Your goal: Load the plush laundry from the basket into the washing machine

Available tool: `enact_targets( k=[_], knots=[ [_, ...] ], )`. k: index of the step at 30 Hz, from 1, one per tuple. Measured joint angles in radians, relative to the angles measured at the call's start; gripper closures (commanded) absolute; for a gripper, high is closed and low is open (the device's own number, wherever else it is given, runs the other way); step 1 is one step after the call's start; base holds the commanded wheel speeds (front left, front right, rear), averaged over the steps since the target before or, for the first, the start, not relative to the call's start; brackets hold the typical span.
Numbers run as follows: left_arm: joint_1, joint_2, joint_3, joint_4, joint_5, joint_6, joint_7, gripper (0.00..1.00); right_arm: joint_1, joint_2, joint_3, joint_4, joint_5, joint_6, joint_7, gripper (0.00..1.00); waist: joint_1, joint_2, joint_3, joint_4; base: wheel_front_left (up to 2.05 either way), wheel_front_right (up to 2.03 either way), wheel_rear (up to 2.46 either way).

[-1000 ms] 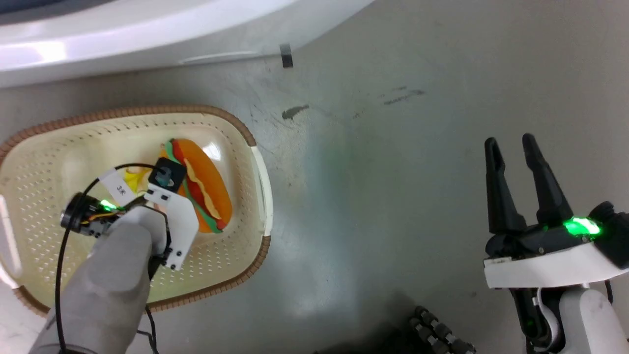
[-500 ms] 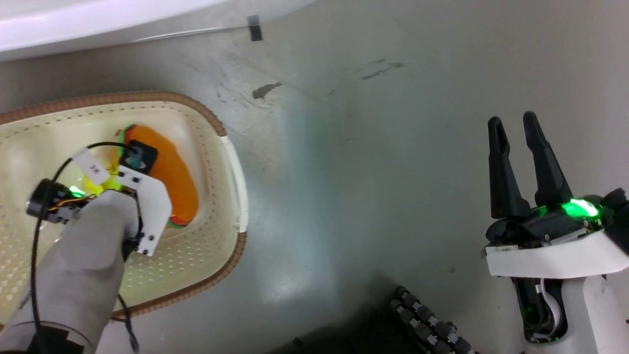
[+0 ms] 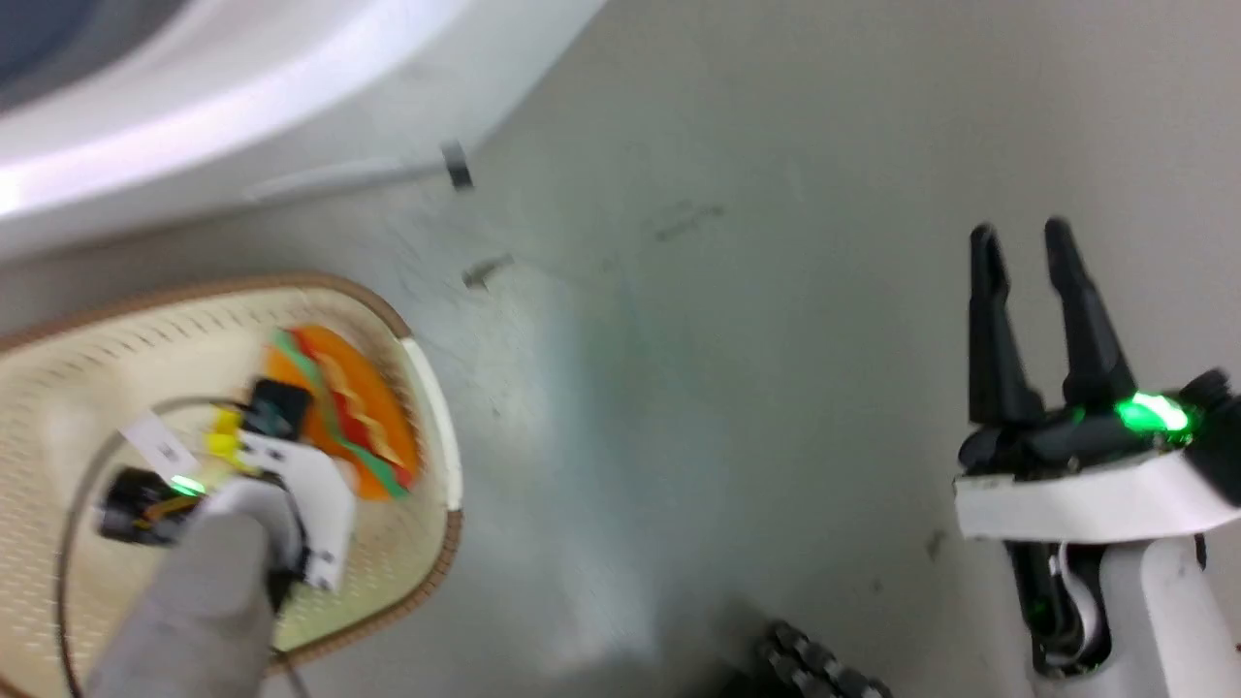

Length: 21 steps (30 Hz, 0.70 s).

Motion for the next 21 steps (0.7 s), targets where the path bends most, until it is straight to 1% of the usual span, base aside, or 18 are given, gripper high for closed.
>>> enact_targets(
  k=[3, 8, 13, 17, 21],
  knots=[
    [0.048, -0.041, -0.001, -0.006, -0.012, -0.014, -0.064, 1.00, 0.033, 0.000, -0.001, 0.007, -0.046, 0.000, 0.000, 0.00, -0.0001, 0.0000, -0.083, 0.028, 0.00, 0.00, 0.00],
    [0.120, -0.085, -0.011, -0.013, -0.025, -0.031, -0.153, 1.00, 0.079, 0.000, -0.021, 0.021, -0.098, 0.000, 0.000, 0.00, -0.0001, 0.0000, -0.218, 0.090, 0.00, 0.00, 0.00],
    [0.186, -0.123, -0.009, -0.048, -0.050, -0.035, -0.206, 1.00, 0.131, 0.000, -0.036, 0.041, -0.137, 0.000, 0.000, 0.00, -0.0002, 0.0000, -0.334, 0.163, 0.00, 0.00, 0.00],
    [0.253, -0.139, 0.004, -0.128, -0.062, -0.030, -0.218, 1.00, 0.179, 0.000, -0.048, 0.052, -0.157, 0.000, 0.000, 0.00, -0.0003, 0.0000, -0.412, 0.223, 0.00, 0.00, 0.00],
    [0.334, -0.139, 0.042, -0.291, -0.069, -0.002, -0.221, 1.00, 0.205, 0.000, -0.062, 0.055, -0.174, 0.000, 0.000, 0.00, -0.0003, -0.0001, -0.475, 0.276, 0.00, 0.00, 0.00]
  ],
)
